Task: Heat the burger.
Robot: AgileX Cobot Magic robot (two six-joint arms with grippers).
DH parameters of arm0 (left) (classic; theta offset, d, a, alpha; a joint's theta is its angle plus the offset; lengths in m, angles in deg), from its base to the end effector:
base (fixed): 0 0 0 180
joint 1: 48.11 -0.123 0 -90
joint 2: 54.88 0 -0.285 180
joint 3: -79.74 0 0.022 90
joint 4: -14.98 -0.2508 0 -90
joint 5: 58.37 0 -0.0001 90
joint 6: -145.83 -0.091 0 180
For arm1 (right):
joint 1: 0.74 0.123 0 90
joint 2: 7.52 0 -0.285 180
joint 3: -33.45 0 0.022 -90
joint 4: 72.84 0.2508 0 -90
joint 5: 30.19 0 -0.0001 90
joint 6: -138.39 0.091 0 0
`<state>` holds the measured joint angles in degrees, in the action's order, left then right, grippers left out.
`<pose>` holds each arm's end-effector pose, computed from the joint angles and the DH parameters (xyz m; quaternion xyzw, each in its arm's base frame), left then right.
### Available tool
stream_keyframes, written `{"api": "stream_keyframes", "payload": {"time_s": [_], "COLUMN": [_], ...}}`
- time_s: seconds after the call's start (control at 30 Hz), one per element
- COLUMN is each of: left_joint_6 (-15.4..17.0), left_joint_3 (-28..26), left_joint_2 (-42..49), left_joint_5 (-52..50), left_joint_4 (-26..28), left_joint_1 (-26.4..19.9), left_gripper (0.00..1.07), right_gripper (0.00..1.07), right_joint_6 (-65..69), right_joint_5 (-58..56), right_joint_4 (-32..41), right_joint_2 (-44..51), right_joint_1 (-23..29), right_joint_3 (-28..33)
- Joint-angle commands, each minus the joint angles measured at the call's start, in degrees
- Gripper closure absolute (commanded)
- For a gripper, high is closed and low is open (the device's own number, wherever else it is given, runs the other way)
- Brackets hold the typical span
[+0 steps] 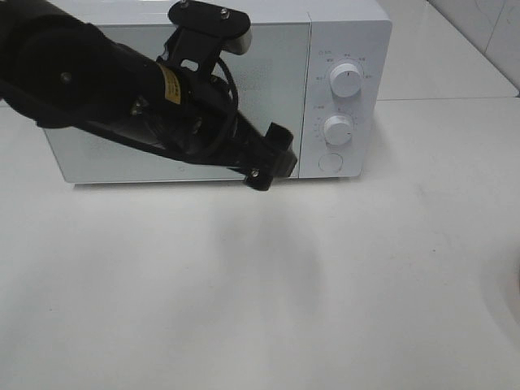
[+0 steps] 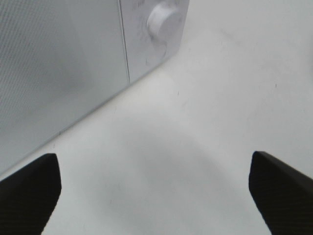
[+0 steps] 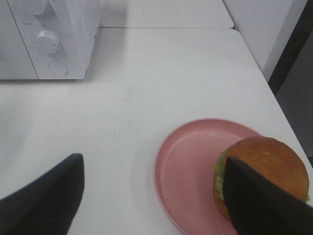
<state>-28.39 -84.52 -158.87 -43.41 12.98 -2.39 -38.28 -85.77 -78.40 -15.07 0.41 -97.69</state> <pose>0.2535 -0.2588 0.2302 0.3281 0.8625 -0.1577 0.3515 -0.0015 -0.0073 0.2837 0.0154 0.8279 -0.0266 0.5601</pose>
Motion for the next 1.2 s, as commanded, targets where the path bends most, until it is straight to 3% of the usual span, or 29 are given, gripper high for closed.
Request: {"api": "stream_keyframes", "payload": {"time_s": [0.03,0.2,0.3,0.37,0.47,0.53,0.57,0.63,0.7,0.73,0.83,0.93,1.13,1.2], "left_joint_6": [0.29,0.11,2.06,2.52,2.41,2.23,2.23,1.83,1.26,0.17,-0.06,-2.12,-1.83,-1.89], "left_joint_3": [0.06,0.06,0.06,0.06,0.06,0.06,0.06,0.29,0.52,1.66,2.46,9.4,14.78,18.68], "left_joint_2": [3.72,5.9,6.93,7.28,7.51,8.42,8.42,10.6,11.23,13.01,13.87,20.45,27.33,35.24], "left_joint_5": [15.36,23.84,29.45,33.69,35.18,38.62,38.62,41.6,42.17,42.69,42.74,42.46,42.46,43.43], "left_joint_4": [1.03,1.03,1.32,2.01,2.01,2.01,2.01,2.64,2.98,3.15,3.09,2.81,3.84,4.24], "left_joint_1": [0.29,0.0,-3.15,-7.56,-9.28,-14.67,-14.67,-22.17,-23.72,-27.39,-29.11,-37.24,-42.97,-44.06], "left_gripper": [0.08,0.08,0.08,0.08,0.08,0.08,0.08,0.08,0.08,0.08,0.08,0.08,0.08,0.08], "right_gripper": [0.32,0.32,0.32,0.32,0.32,0.32,0.32,0.32,0.32,0.32,0.32,0.32,0.32,0.32], "right_joint_6": [-0.4,-0.4,-0.4,-0.4,-0.4,-0.4,-0.4,-0.4,-0.4,-0.4,-0.4,-0.4,-0.4,-0.4], "right_joint_5": [0.52,0.52,0.52,0.52,0.52,0.52,0.52,0.52,0.52,0.52,0.52,0.52,0.52,0.52], "right_joint_4": [0.11,0.11,0.11,0.11,0.11,0.11,0.11,0.11,0.11,0.11,0.11,0.11,0.11,0.11], "right_joint_2": [1.49,1.49,1.49,1.49,1.49,1.49,1.49,1.49,1.49,1.49,1.49,1.49,1.49,1.49], "right_joint_1": [-0.4,-0.4,-0.4,-0.4,-0.4,-0.4,-0.4,-0.4,-0.4,-0.4,-0.4,-0.4,-0.4,-0.4], "right_joint_3": [0.11,0.11,0.11,0.11,0.11,0.11,0.11,0.11,0.11,0.11,0.11,0.11,0.11,0.11]}}
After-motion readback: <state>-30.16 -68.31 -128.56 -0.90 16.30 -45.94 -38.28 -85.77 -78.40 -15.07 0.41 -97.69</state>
